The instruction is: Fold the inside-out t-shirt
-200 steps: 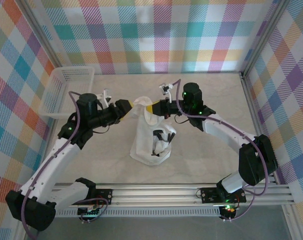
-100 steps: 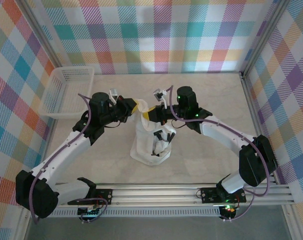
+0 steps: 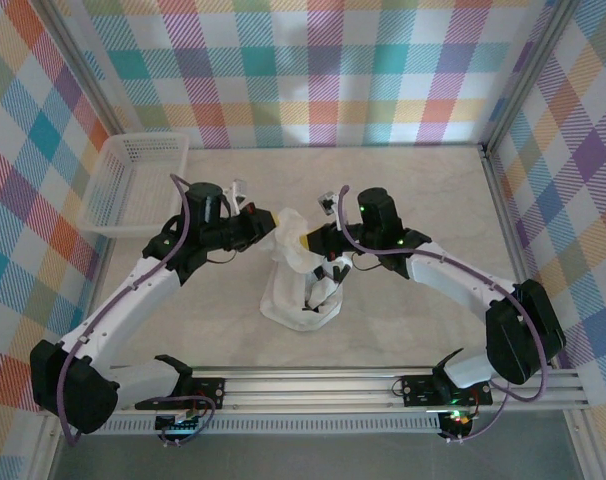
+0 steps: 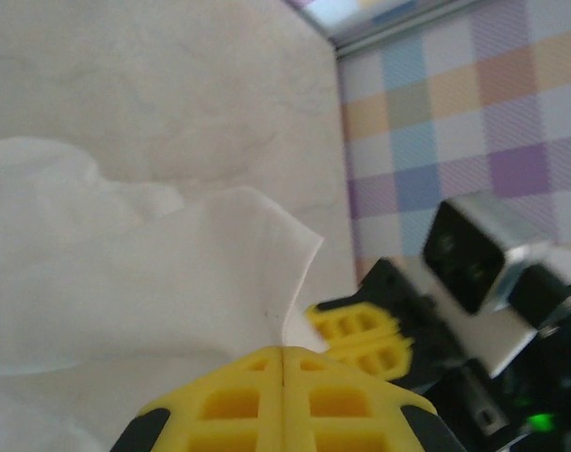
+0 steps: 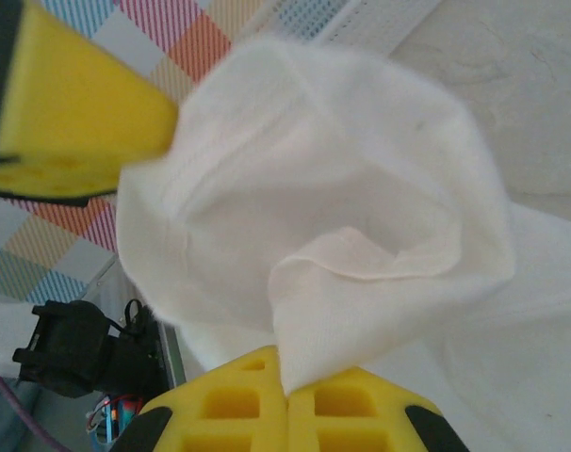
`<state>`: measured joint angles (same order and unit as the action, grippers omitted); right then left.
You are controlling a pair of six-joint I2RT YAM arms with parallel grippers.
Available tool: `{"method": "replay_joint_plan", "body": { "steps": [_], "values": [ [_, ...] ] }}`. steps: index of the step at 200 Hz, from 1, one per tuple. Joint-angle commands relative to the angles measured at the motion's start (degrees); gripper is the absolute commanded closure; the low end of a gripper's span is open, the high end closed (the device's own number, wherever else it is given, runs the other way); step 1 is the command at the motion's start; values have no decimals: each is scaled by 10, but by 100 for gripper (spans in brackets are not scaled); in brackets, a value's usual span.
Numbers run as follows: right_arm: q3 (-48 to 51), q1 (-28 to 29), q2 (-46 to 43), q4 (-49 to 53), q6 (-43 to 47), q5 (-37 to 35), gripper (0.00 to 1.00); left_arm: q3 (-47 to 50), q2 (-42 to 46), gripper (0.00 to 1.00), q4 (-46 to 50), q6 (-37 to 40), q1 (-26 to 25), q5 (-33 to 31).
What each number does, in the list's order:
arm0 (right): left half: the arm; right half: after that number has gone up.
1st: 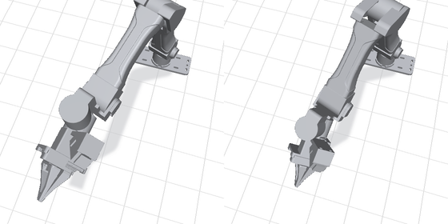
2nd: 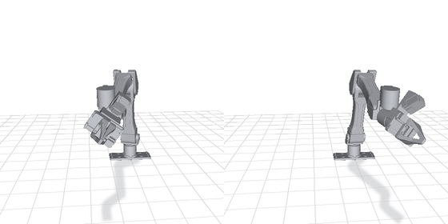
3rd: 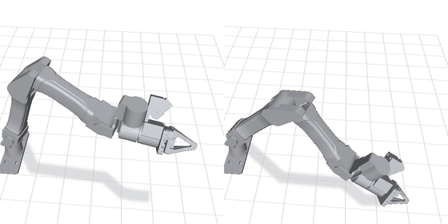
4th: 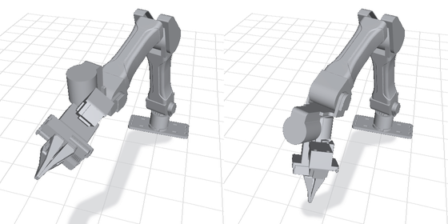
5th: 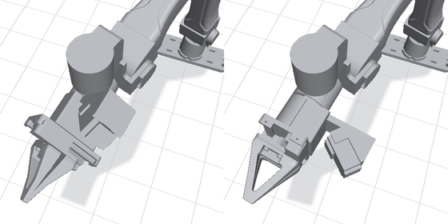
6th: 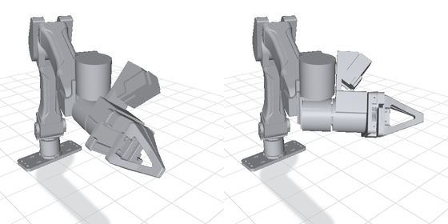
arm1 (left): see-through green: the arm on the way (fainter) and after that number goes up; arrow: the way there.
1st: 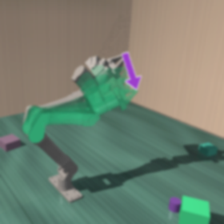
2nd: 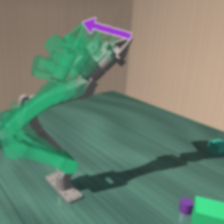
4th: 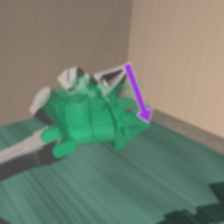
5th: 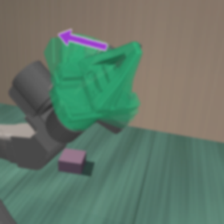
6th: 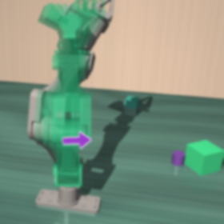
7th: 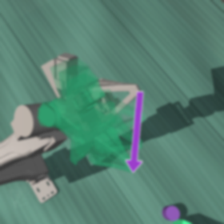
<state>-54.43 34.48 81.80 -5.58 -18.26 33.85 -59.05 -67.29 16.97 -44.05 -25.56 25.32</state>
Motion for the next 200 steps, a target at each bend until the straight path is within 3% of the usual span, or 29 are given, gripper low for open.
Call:
{"method": "replay_joint_plan", "body": {
  "steps": [1,21,41,47,64,102,121,133,146,163,200],
  "values": [
    [38,-21,-28,-47,-21,0,100,-20,16,100,93,80,8,-35],
    [84,-55,-55,-111,-69,9,100,-14,11,100,126,101,21,-68],
    [96,-70,-61,-81,-66,-23,100,6,-11,100,69,107,25,-16],
    [91,-69,-57,-59,-54,-28,92,9,-22,100,45,99,23,12],
    [55,-69,-43,23,-25,-28,58,4,-39,100,5,90,9,49],
    [12,-25,-70,96,82,-127,42,-23,-26,100,19,110,-4,38],
    [-9,17,-65,97,132,-155,40,-26,-18,100,23,108,-6,31],
    [-38,47,-47,121,128,-198,44,-23,-14,100,23,106,-7,22],
    [-100,65,-11,195,47,-260,51,-20,-10,100,21,103,-7,13],
    [-174,69,40,311,-59,-280,57,-19,-10,100,22,103,-8,7],
    [-191,100,65,373,-161,-325,54,-23,-11,100,21,103,-7,-3]
  ]
}}
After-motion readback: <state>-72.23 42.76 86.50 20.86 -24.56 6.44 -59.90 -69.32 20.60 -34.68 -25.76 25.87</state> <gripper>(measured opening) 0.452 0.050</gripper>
